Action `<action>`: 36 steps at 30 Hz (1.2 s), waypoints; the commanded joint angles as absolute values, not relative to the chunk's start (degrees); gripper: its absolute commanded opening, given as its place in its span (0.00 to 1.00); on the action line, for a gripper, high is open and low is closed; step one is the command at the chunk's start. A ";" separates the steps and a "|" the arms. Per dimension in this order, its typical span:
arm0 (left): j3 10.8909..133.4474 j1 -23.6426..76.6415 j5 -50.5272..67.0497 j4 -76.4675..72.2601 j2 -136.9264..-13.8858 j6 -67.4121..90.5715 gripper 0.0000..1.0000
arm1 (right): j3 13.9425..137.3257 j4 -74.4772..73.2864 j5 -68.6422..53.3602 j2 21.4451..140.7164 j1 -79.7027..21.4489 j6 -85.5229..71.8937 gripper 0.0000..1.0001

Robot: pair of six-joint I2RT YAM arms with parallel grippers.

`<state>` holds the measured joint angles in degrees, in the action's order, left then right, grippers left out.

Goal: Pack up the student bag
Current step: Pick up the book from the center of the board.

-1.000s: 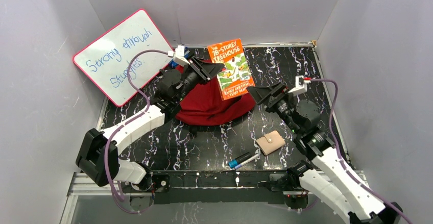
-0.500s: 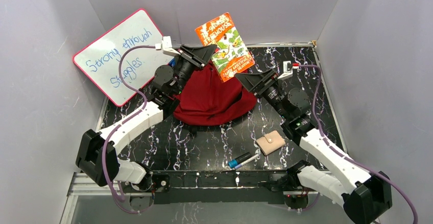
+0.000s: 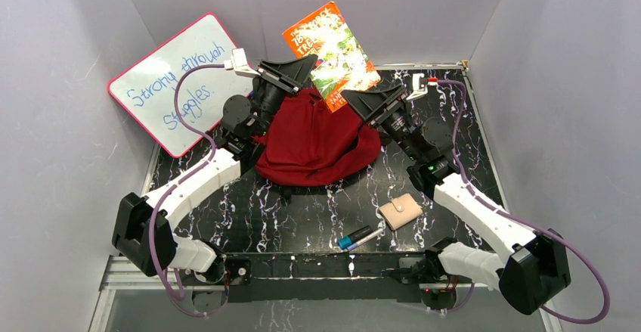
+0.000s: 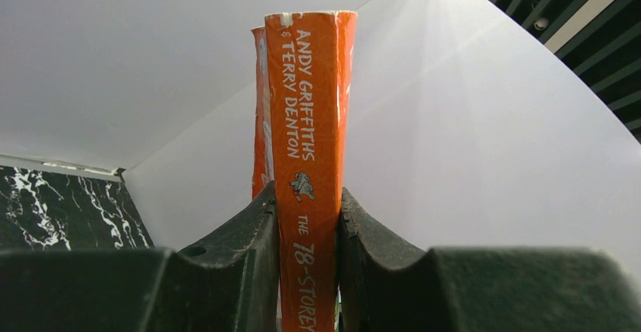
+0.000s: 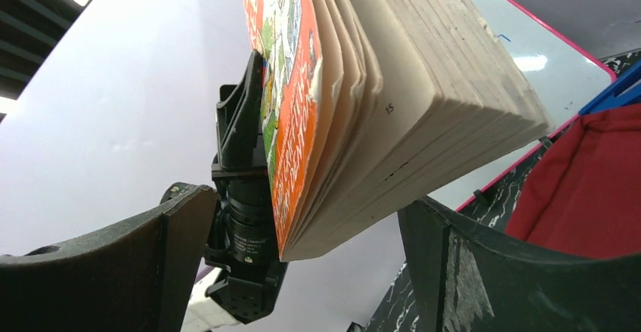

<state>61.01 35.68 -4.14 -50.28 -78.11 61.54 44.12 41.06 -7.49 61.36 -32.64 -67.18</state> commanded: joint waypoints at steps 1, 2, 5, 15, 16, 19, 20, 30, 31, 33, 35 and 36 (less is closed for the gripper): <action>64.60 35.33 -5.07 -57.82 -74.24 64.35 0.00 | 48.59 48.35 -7.29 63.13 -32.62 -69.19 0.97; 64.52 35.33 -5.00 -57.92 -74.31 64.70 0.00 | 48.73 49.40 -7.32 63.67 -32.68 -69.77 0.95; 64.21 35.33 -4.66 -58.21 -74.36 65.72 0.00 | 49.30 52.54 -7.04 65.26 -32.65 -70.70 0.85; 62.42 35.33 -3.48 -59.04 -73.44 67.37 0.00 | 50.71 55.23 -4.83 67.12 -32.68 -69.91 0.48; 62.19 35.29 -3.37 -59.03 -73.33 67.46 0.00 | 50.76 55.40 -4.57 67.03 -32.67 -69.74 0.44; 61.35 35.31 -3.30 -58.99 -72.89 67.16 0.00 | 51.37 53.63 -4.05 66.17 -32.61 -66.95 0.30; 61.15 35.32 -3.24 -59.02 -72.68 66.81 0.02 | 51.49 52.68 -3.71 65.53 -32.61 -65.45 0.21; 59.80 34.62 0.83 -51.26 -69.75 60.04 0.69 | 54.30 38.65 -0.98 56.32 -32.65 -53.68 0.00; 59.70 34.43 1.98 -48.98 -68.99 58.38 0.70 | 55.17 36.14 -1.59 55.57 -32.67 -51.98 0.00; 59.38 33.89 2.70 -43.56 -66.84 54.34 0.70 | 57.40 30.52 -2.51 54.11 -32.64 -48.18 0.00; 59.69 33.27 3.05 -37.03 -64.28 48.55 0.71 | 59.22 25.20 -3.14 52.65 -32.65 -44.42 0.00; 60.11 33.04 3.11 -33.67 -63.04 45.44 0.71 | 60.21 22.05 -3.36 52.02 -32.69 -42.32 0.00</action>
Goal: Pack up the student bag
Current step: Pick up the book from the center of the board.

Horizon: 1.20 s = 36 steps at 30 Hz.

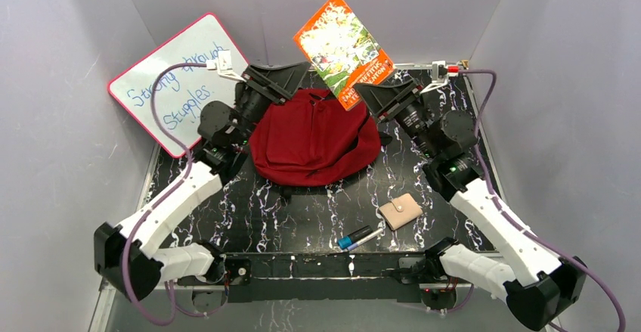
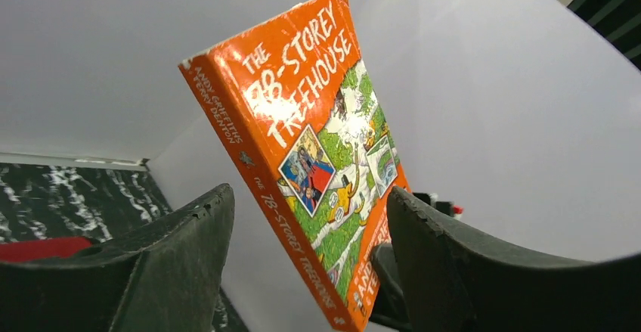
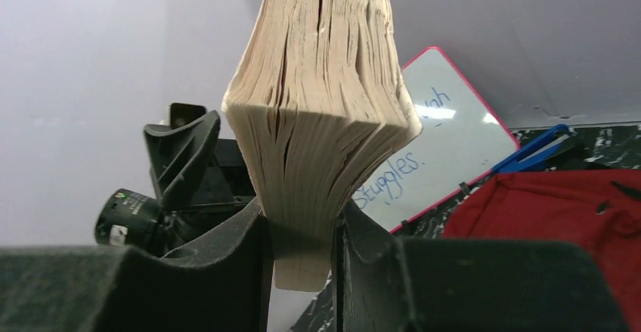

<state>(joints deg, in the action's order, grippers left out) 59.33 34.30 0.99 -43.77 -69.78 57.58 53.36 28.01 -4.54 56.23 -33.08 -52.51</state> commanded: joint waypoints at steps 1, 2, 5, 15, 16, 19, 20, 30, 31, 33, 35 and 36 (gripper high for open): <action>60.72 32.85 3.21 -30.08 -61.67 42.07 0.71 | 61.77 18.48 -3.46 51.51 -32.66 -40.24 0.00; 61.49 32.73 3.37 -26.80 -60.54 39.02 0.72 | 63.31 14.68 -3.67 51.10 -32.68 -38.00 0.00; 64.22 32.53 5.83 -17.57 -58.24 30.04 0.73 | 67.02 4.08 -5.67 49.68 -32.64 -31.39 0.00; 71.12 32.09 26.07 -5.32 -60.32 17.88 0.76 | 75.70 -15.61 -18.80 43.26 -32.67 -14.11 0.00; 71.46 32.00 28.21 -5.36 -60.70 17.85 0.76 | 75.97 -16.00 -19.86 42.49 -32.69 -13.87 0.00; 72.10 31.75 34.74 -6.49 -61.51 18.26 0.76 | 76.96 -16.64 -23.38 40.72 -32.62 -13.65 0.00; 72.02 31.73 36.65 -7.10 -61.48 18.34 0.76 | 77.48 -17.04 -24.70 40.42 -32.62 -13.64 0.00; 72.62 31.46 54.77 -16.29 -59.78 21.13 0.71 | 82.55 -21.52 -35.28 39.86 -32.71 -12.80 0.00; 72.72 31.46 56.48 -17.82 -59.77 22.16 0.70 | 83.20 -22.18 -35.57 39.90 -32.75 -12.49 0.00; 73.29 31.46 59.29 -19.61 -59.77 23.58 0.70 | 84.29 -23.33 -35.77 39.96 -32.73 -11.73 0.00; 73.68 31.46 60.20 -20.26 -59.54 24.42 0.69 | 85.41 -24.63 -35.74 39.91 -32.78 -10.98 0.00; 73.86 31.46 60.09 -20.46 -59.39 24.65 0.69 | 85.57 -25.25 -35.78 39.87 -32.78 -10.59 0.00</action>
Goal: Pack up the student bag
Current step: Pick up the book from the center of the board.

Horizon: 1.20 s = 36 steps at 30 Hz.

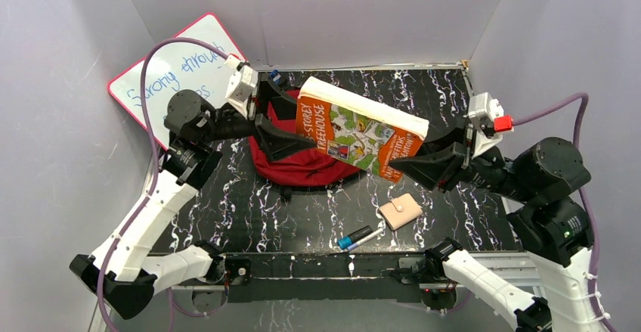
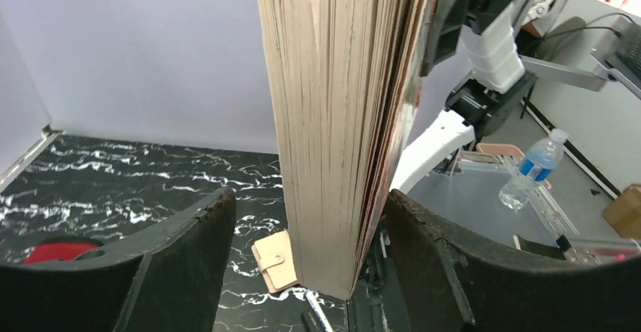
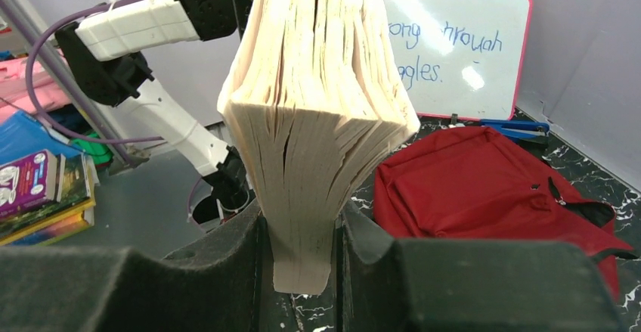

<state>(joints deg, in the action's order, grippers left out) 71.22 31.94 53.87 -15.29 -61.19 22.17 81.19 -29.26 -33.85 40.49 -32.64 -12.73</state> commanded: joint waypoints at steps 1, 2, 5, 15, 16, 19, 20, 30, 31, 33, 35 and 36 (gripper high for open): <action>73.85 31.46 59.86 -20.78 -59.27 25.22 0.68 | 85.61 -25.51 -35.78 39.76 -32.78 -10.32 0.00; 73.89 31.46 59.83 -21.20 -59.32 25.82 0.66 | 85.42 -25.46 -35.95 39.61 -32.74 -10.29 0.00; 73.67 31.46 60.59 -24.05 -59.71 28.63 0.56 | 84.41 -24.33 -37.14 39.68 -32.78 -10.60 0.00; 72.90 31.46 64.19 -32.57 -62.71 36.40 0.42 | 78.65 -15.48 -40.28 40.05 -32.79 -12.65 0.00; 72.84 31.46 64.50 -33.31 -62.94 37.12 0.38 | 78.47 -15.28 -40.62 40.38 -32.85 -12.66 0.00; 72.69 31.46 65.76 -34.59 -63.23 38.33 0.29 | 77.78 -14.79 -41.01 41.07 -32.83 -12.41 0.00; 72.53 31.46 65.86 -34.74 -63.24 38.43 0.24 | 77.52 -14.48 -41.00 41.21 -32.76 -12.39 0.00; 71.54 31.46 64.23 -39.18 -64.25 41.81 0.00 | 74.85 -9.76 -38.26 42.29 -32.74 -11.56 0.50; 71.59 31.46 64.20 -40.36 -64.51 42.51 0.00 | 74.42 -8.71 -38.13 42.06 -32.78 -11.64 0.61; 71.74 31.46 64.09 -42.31 -64.81 43.52 0.00 | 72.98 -6.54 -37.90 41.70 -32.78 -12.58 0.69; 71.64 31.46 63.60 -44.11 -64.87 44.34 0.00 | 72.05 -5.23 -37.95 41.45 -32.81 -13.24 0.73; 71.58 31.46 63.35 -44.72 -64.81 44.49 0.00 | 71.71 -4.70 -38.08 41.46 -32.79 -13.58 0.74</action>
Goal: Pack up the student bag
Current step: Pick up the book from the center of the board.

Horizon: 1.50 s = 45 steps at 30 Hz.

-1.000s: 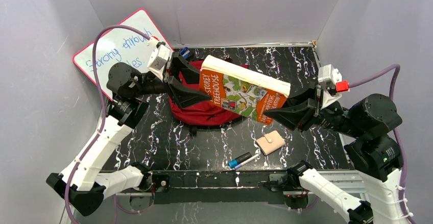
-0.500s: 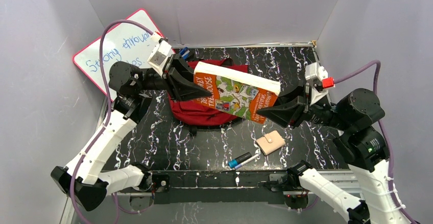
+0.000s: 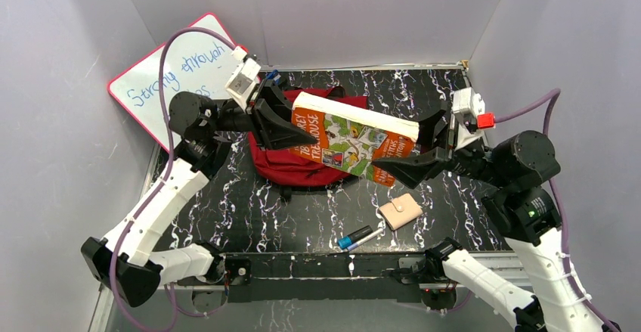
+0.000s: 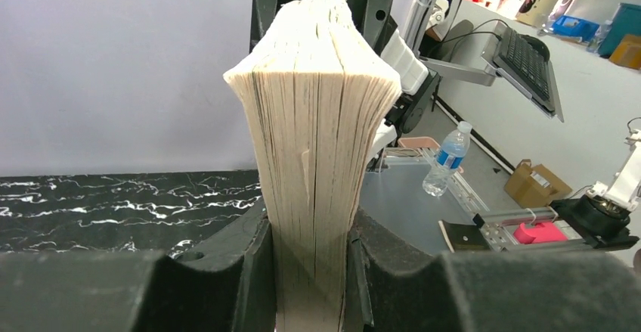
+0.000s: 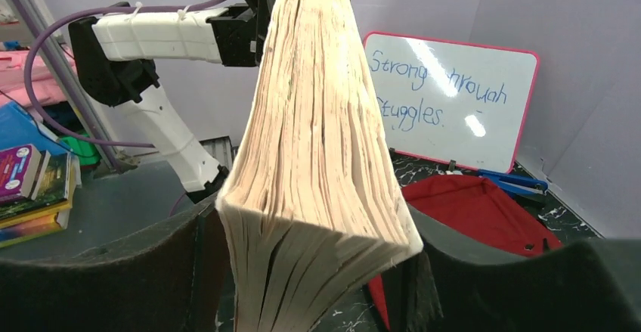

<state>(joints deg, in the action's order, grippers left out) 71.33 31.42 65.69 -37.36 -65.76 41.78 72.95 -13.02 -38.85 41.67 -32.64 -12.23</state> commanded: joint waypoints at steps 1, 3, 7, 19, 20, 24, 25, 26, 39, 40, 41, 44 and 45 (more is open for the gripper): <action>71.57 31.46 62.98 -45.26 -64.82 44.61 0.00 | 71.33 -4.26 -38.39 41.46 -32.79 -13.99 0.74; 71.46 31.46 61.91 -45.81 -64.63 44.50 0.00 | 70.36 -3.08 -39.14 41.54 -32.82 -15.02 0.74; 70.52 31.46 58.04 -46.84 -64.05 44.03 0.00 | 66.53 1.76 -39.28 40.22 -32.76 -18.58 0.74; 70.30 31.46 58.79 -47.91 -64.59 43.79 0.00 | 61.21 10.06 -35.93 37.75 -32.80 -24.75 0.61; 70.39 31.46 59.06 -47.90 -64.60 43.86 0.00 | 61.32 10.10 -35.90 38.01 -32.79 -24.97 0.60; 69.93 31.46 58.77 -47.91 -64.15 43.60 0.00 | 61.11 11.09 -36.20 38.84 -32.80 -26.13 0.47; 69.73 31.46 58.62 -47.90 -64.02 43.47 0.00 | 60.97 11.38 -36.17 39.00 -32.77 -26.44 0.41; 69.59 31.46 58.55 -47.79 -63.91 43.30 0.00 | 60.79 11.68 -36.01 39.13 -32.74 -26.79 0.32; 76.78 31.46 38.24 -6.60 -67.75 22.62 0.78 | 69.01 -22.07 20.12 43.32 -32.83 -31.64 0.00; 77.32 31.46 34.89 -3.68 -68.49 21.76 0.78 | 70.22 -24.34 22.59 44.92 -32.71 -31.79 0.00; 77.91 31.44 31.82 -1.01 -69.33 20.78 0.79 | 71.28 -26.84 25.04 46.40 -32.71 -31.88 0.00; 80.63 31.46 23.91 8.64 -73.43 19.04 0.79 | 74.05 -34.79 35.03 50.42 -32.76 -34.01 0.00; 81.37 31.46 22.14 10.21 -75.00 18.73 0.79 | 74.64 -37.05 38.43 51.47 -32.76 -34.96 0.00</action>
